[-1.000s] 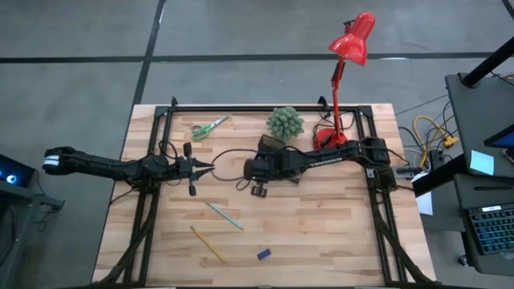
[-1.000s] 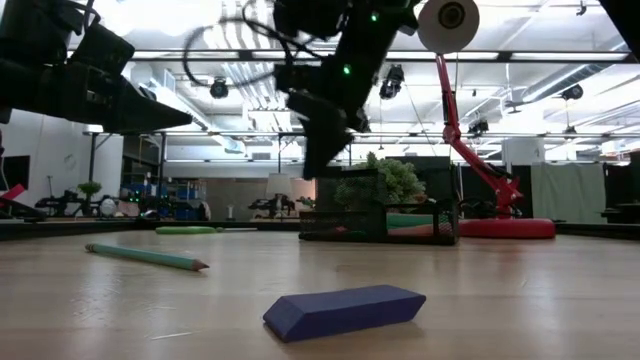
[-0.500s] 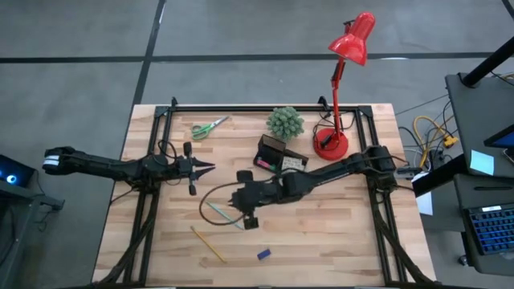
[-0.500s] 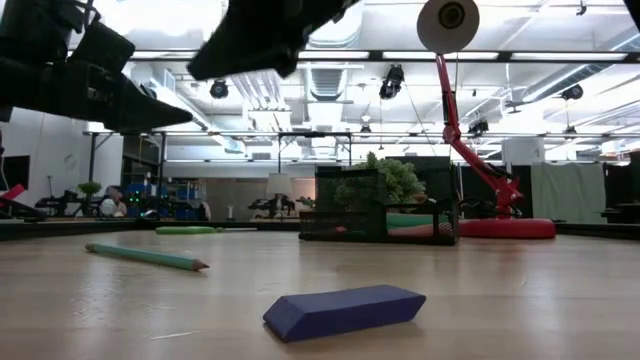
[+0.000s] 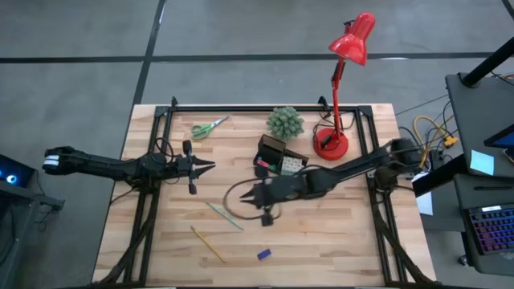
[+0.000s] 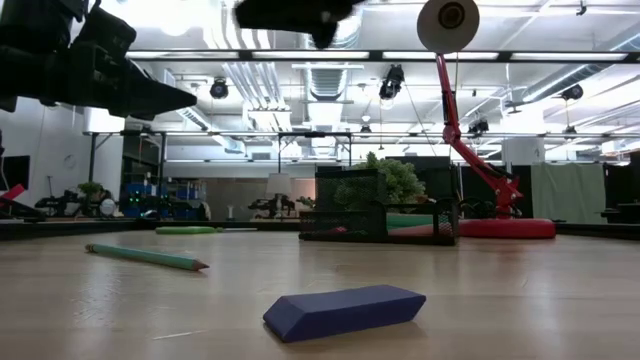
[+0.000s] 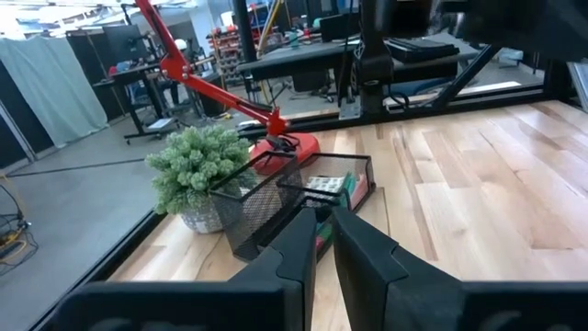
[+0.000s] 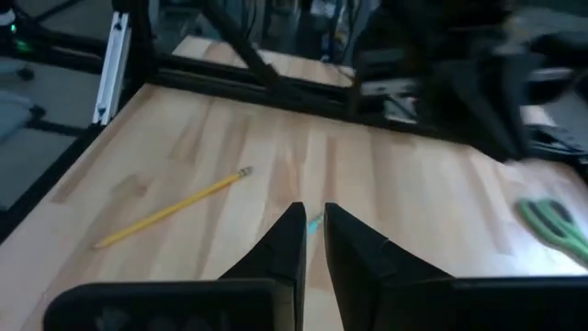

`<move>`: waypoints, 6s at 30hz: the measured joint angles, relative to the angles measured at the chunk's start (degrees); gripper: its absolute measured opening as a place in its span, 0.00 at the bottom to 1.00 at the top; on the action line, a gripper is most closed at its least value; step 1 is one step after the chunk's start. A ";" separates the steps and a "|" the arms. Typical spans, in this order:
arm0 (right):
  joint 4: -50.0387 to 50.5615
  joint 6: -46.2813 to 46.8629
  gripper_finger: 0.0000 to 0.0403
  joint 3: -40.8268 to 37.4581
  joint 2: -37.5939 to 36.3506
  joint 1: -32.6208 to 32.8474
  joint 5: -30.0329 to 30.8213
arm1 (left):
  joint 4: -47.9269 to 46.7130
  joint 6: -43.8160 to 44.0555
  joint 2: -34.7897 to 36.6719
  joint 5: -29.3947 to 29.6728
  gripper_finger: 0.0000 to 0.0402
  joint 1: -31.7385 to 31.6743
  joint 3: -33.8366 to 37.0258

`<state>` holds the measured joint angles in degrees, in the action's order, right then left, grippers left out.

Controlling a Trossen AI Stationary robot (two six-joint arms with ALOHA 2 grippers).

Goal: Pick and place office supplies into organizer
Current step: Put the blue eraser into the black desk organizer

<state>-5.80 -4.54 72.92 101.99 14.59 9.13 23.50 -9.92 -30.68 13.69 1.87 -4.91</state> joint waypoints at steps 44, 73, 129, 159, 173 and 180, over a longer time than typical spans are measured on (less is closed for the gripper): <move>13.37 -6.24 0.63 -1.00 0.09 6.10 -19.64 | 0.41 -2.90 0.09 -0.01 0.07 0.01 -0.09; 35.02 7.93 0.55 13.67 13.71 11.94 -11.03 | -0.07 -2.90 0.09 0.00 0.07 0.02 -0.08; 16.12 7.98 0.45 5.23 21.08 14.50 -10.40 | 0.00 -2.97 -0.43 0.00 0.07 0.02 -0.04; 18.68 10.05 0.25 5.17 21.01 14.67 -12.34 | -0.02 -2.95 -0.44 0.00 0.07 0.02 -0.04; 18.75 8.31 0.20 5.14 20.85 14.71 -12.44 | 0.00 -2.96 -0.44 0.00 0.07 0.02 -0.04; 19.97 8.39 0.20 4.91 19.26 14.85 -12.53 | 0.00 -2.95 -0.44 0.00 0.07 0.00 -0.04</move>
<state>14.17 3.86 77.83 121.24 29.44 -3.40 23.51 -12.86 -31.11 13.69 1.87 -4.95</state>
